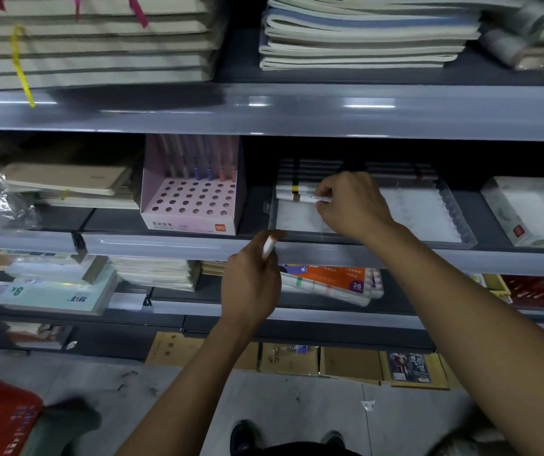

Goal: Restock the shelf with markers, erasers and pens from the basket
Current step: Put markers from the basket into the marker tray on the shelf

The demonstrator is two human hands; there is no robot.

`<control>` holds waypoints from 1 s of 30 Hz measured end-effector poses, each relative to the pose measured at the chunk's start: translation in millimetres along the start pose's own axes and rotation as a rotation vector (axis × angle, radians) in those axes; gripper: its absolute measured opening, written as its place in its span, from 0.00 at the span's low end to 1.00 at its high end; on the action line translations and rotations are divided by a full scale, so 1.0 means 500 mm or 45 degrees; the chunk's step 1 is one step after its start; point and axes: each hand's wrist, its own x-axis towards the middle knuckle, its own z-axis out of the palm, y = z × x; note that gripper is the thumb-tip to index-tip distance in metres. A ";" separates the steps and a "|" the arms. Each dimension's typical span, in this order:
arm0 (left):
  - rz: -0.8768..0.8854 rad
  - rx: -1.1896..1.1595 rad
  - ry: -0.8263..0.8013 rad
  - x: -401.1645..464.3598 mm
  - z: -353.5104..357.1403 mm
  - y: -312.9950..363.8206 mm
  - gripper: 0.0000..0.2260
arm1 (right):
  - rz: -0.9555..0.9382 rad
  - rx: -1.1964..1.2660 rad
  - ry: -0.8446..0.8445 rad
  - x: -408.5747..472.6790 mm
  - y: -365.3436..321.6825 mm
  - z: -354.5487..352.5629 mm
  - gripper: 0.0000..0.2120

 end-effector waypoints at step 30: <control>-0.065 -0.003 -0.009 0.014 -0.002 -0.004 0.09 | -0.177 -0.220 0.085 -0.010 -0.038 0.020 0.07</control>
